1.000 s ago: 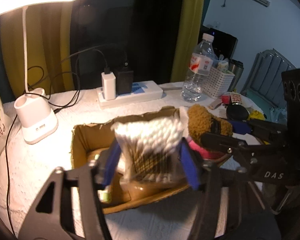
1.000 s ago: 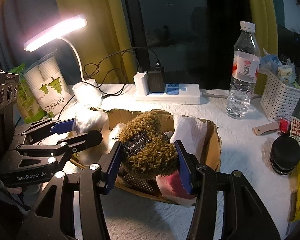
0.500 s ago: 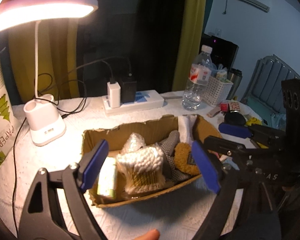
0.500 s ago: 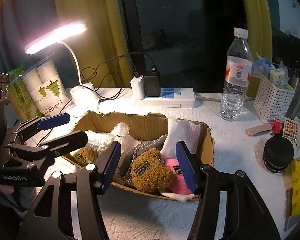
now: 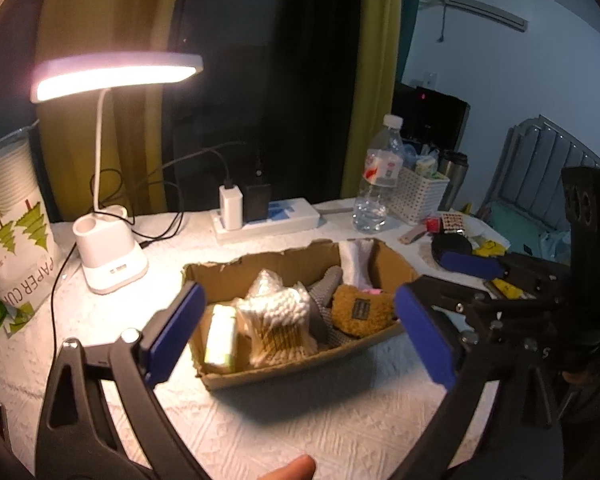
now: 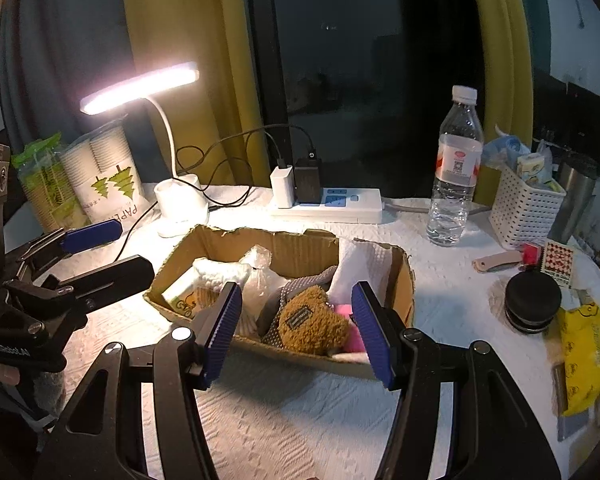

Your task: Organize soft objects

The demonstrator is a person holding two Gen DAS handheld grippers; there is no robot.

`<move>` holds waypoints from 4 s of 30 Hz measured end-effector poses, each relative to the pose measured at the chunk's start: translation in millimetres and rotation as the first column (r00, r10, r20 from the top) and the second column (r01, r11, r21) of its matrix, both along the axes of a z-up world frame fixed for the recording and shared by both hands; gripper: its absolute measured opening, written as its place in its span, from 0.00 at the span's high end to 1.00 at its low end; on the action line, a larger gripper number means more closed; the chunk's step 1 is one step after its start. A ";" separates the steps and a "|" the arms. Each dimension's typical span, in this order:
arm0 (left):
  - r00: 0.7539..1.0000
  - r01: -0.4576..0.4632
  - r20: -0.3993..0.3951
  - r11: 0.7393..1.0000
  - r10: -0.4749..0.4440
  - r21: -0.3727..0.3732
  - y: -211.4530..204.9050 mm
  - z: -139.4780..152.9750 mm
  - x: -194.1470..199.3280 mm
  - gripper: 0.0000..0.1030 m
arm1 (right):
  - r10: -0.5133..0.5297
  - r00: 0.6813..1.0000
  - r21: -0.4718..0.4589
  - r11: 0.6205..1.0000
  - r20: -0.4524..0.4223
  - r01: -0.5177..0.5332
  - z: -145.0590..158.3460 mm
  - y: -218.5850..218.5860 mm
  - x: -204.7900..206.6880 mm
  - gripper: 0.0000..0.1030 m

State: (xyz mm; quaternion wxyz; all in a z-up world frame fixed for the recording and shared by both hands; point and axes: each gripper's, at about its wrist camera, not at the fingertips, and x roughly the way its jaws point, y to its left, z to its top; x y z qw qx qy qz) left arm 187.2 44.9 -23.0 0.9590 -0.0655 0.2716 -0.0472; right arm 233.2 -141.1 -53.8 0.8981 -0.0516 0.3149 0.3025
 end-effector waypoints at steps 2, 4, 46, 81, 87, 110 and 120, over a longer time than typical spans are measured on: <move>1.000 -0.002 0.010 1.000 0.002 0.000 -0.6 4.0 -6.5 0.06 | -0.005 1.000 -0.001 1.000 0.012 0.005 4.6 -2.2 -6.8 0.41; 1.000 -0.002 0.024 1.000 0.002 0.003 -1.4 8.1 -14.5 0.05 | -0.011 1.000 0.000 1.000 0.026 0.011 9.3 -4.9 -14.0 0.40; 0.968 -0.010 0.251 0.999 -0.001 0.046 -27.0 106.7 -160.4 0.01 | -0.163 0.941 0.088 0.986 0.297 0.143 118.0 -58.6 -171.7 0.29; 0.967 -0.007 0.256 0.999 -0.006 0.050 -30.3 108.1 -163.5 0.01 | -0.174 0.942 0.084 0.984 0.286 0.156 117.2 -65.8 -173.4 0.29; 0.968 -0.008 0.251 0.999 -0.004 0.048 -31.7 105.7 -161.8 0.01 | -0.173 0.944 0.082 0.984 0.280 0.156 112.9 -64.7 -171.7 0.29; 0.969 -0.010 0.246 0.999 -0.003 0.051 -33.2 103.1 -158.1 0.01 | -0.155 0.952 0.066 0.988 0.265 0.142 105.7 -64.3 -168.0 0.29; 0.969 -0.009 0.246 0.997 -0.009 0.071 -34.5 100.7 -148.4 0.01 | -0.154 0.952 0.065 0.988 0.266 0.142 105.9 -64.2 -162.3 0.29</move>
